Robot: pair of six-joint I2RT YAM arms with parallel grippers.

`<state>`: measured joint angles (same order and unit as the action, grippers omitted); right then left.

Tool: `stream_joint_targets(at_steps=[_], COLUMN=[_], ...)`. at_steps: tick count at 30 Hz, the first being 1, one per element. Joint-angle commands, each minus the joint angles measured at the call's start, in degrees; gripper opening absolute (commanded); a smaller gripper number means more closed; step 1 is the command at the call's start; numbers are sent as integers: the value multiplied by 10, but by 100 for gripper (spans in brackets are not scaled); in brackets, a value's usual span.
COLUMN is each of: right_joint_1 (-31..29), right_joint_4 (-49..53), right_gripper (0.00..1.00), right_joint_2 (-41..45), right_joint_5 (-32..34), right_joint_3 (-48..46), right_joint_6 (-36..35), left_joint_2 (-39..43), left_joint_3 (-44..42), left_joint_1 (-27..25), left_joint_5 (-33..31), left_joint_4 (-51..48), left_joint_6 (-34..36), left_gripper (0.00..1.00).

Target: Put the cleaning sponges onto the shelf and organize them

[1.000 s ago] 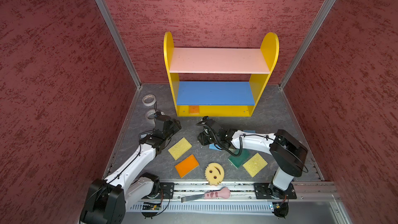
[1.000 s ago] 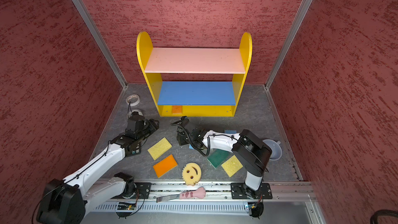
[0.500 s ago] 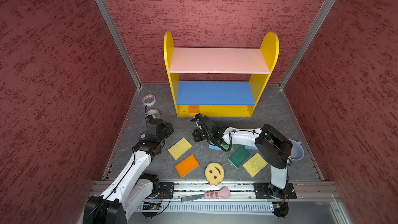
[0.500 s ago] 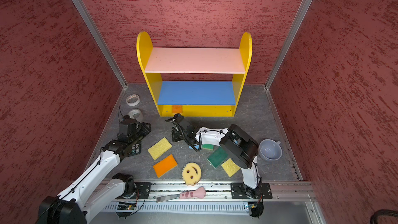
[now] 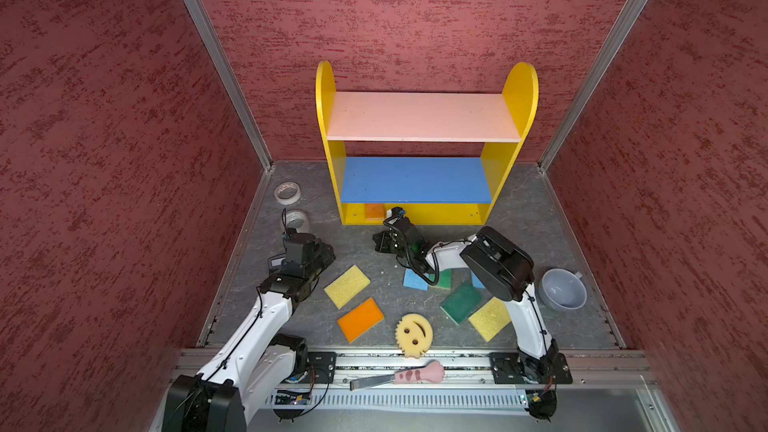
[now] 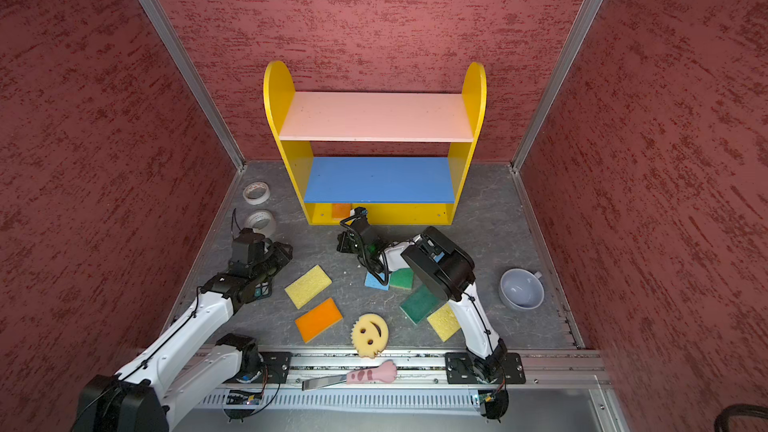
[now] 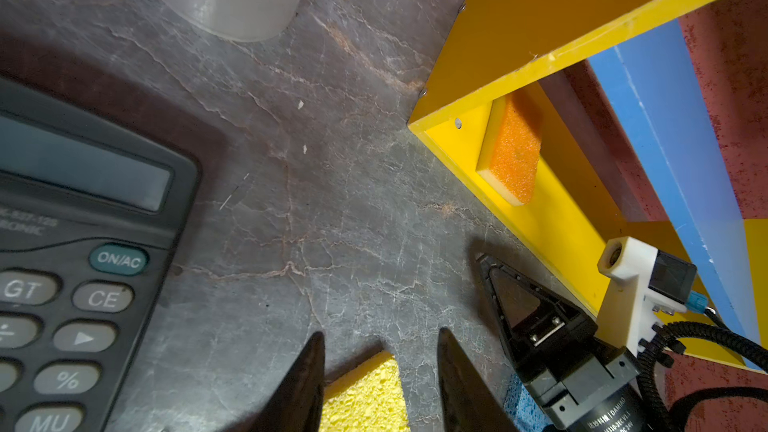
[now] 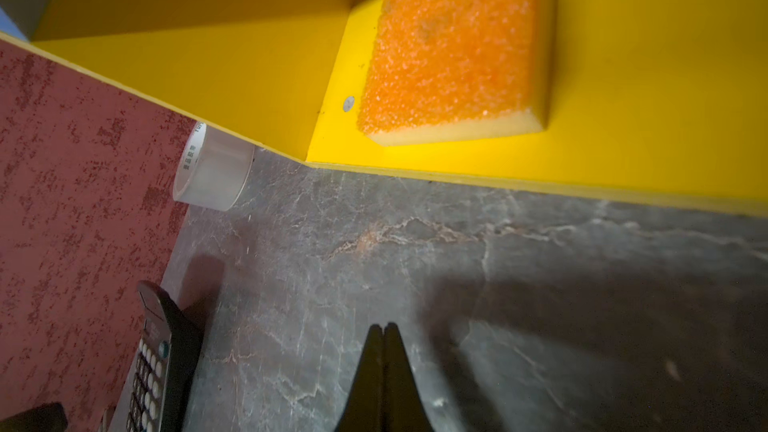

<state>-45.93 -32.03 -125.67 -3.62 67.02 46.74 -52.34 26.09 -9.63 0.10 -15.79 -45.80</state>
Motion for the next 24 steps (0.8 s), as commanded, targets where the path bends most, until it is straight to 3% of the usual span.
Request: stream_joint_targets(at_steps=[1, 13, 24], right_joint_1=[-3, 0, 2], right_joint_4=[-84, -104, -79], right_gripper=[0, 0, 0], right_joint_2=[-22, -103, -145], right_joint_5=[60, 135, 149], right_joint_3=[10, 68, 116], right_joint_6=[42, 100, 146], left_joint_2=[-10, -49, -42], left_joint_3=[-6, -14, -14], left_joint_1=[6, 8, 12], left_joint_5=[10, 21, 22], left_joint_4=[18, 44, 31], left_joint_6=[1, 3, 15], left_gripper=[44, 44, 44])
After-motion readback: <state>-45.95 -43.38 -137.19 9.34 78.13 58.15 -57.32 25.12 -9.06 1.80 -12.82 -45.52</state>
